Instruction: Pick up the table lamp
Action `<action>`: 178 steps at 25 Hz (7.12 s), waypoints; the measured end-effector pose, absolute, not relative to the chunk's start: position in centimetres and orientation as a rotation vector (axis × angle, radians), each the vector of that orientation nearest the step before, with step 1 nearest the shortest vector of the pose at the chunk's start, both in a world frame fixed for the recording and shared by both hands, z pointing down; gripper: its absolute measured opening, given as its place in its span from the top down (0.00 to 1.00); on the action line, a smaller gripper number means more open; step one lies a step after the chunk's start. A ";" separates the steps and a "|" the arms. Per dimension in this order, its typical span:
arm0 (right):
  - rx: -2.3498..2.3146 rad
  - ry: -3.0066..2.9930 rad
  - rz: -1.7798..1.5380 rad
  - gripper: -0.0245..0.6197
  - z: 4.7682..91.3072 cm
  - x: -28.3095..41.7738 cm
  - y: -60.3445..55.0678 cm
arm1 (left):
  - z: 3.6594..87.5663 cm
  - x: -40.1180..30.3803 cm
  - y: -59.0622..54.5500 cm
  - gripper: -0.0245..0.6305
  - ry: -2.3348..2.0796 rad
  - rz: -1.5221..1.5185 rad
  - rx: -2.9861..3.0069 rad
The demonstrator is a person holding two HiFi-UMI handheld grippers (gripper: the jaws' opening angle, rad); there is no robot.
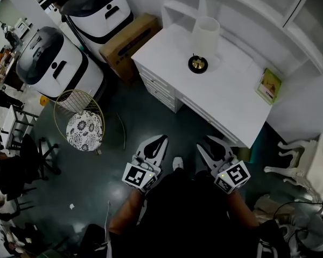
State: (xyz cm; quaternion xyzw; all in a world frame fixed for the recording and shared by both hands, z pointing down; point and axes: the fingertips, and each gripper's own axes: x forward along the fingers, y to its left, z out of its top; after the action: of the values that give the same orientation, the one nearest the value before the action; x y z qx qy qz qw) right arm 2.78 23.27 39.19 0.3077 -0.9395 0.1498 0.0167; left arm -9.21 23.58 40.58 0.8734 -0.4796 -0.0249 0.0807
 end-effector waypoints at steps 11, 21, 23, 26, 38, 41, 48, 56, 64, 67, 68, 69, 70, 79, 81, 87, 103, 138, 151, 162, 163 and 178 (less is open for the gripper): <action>1.020 -2.930 0.462 0.80 39.5 3.5 20.9 | 40.1 -9.9 20.3 0.93 -1.394 -0.080 2.642; 1.002 -2.970 0.427 0.89 39.7 3.0 15.6 | 39.3 -9.3 16.1 0.94 -1.329 -0.066 2.668; 0.996 -2.964 0.435 0.89 40.2 2.8 14.1 | 39.7 -9.3 14.5 0.93 -1.325 -0.041 2.671; 1.002 -2.954 0.487 0.89 40.9 2.9 11.4 | 40.4 -9.4 11.9 0.93 -1.322 -0.006 2.672; 1.018 -2.904 0.507 0.89 42.6 3.6 0.9 | 39.9 -7.5 1.1 0.93 -1.245 0.034 2.658; 1.010 -2.891 0.502 0.89 43.5 4.0 -1.1 | 40.0 -7.1 -1.1 0.93 -1.258 0.060 2.666; 0.957 -2.847 0.444 0.89 46.5 4.6 -5.5 | 40.3 -6.9 -5.3 0.93 -1.336 0.077 2.642; 1.018 -2.783 0.418 0.88 51.1 3.8 -9.8 | 43.2 -8.8 -7.6 0.93 -1.383 0.109 2.593; 1.061 -2.727 0.393 0.88 57.2 2.1 -14.0 | 47.7 -9.5 -11.0 0.93 -1.307 0.131 2.614; 1.078 -2.717 0.382 0.84 59.2 2.0 -15.5 | 49.1 -9.3 -12.2 0.93 -1.286 0.111 2.619; 1.083 -2.710 0.376 0.84 59.7 1.9 -16.1 | 49.6 -9.2 -12.5 0.93 -1.285 0.116 2.619; 1.089 -2.702 0.373 0.83 60.0 1.9 -16.8 | 50.2 -9.1 -12.8 0.93 -1.283 0.124 2.614; 1.101 -2.694 0.374 0.82 60.4 1.9 -17.4 | 50.8 -9.1 -13.0 0.93 -1.278 0.133 2.609; 1.220 -2.631 0.350 0.74 63.2 2.4 -21.2 | 54.1 -10.5 -14.0 0.93 -1.264 0.161 2.571; 1.250 -2.624 0.364 0.73 63.4 2.7 -21.9 | 54.2 -10.6 -13.9 0.93 -1.259 0.159 2.568; 1.257 -2.616 0.364 0.70 64.2 2.9 -22.9 | 55.5 -10.9 -13.6 0.93 -1.263 0.173 2.538; 1.216 -2.616 0.286 0.67 65.6 0.4 -26.2 | 56.8 -10.7 -13.3 0.93 -1.258 0.189 2.509; 1.290 -2.517 0.304 0.76 64.7 1.8 -26.6 | 55.0 -11.5 -13.8 0.93 -1.262 0.192 2.521; 1.310 -2.493 0.315 0.76 61.3 3.8 -25.5 | 52.0 -10.2 -13.9 0.93 -1.244 0.155 2.553; 1.291 -2.508 0.324 0.76 57.7 4.2 -23.4 | 50.5 -9.8 -12.9 0.93 -1.227 0.167 2.590; 1.290 -2.511 0.328 0.76 57.4 4.2 -23.3 | 50.5 -9.7 -12.8 0.93 -1.224 0.182 2.600; 1.219 -2.535 0.320 0.76 53.4 2.7 -22.0 | 48.4 -10.3 -13.3 0.93 -1.252 0.188 2.622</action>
State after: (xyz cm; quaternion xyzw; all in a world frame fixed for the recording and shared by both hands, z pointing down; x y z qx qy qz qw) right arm 2.67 -22.02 53.39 0.4255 -0.8846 0.1117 0.1545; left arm -10.30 -13.35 48.41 0.8946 -0.4271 0.0641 0.1145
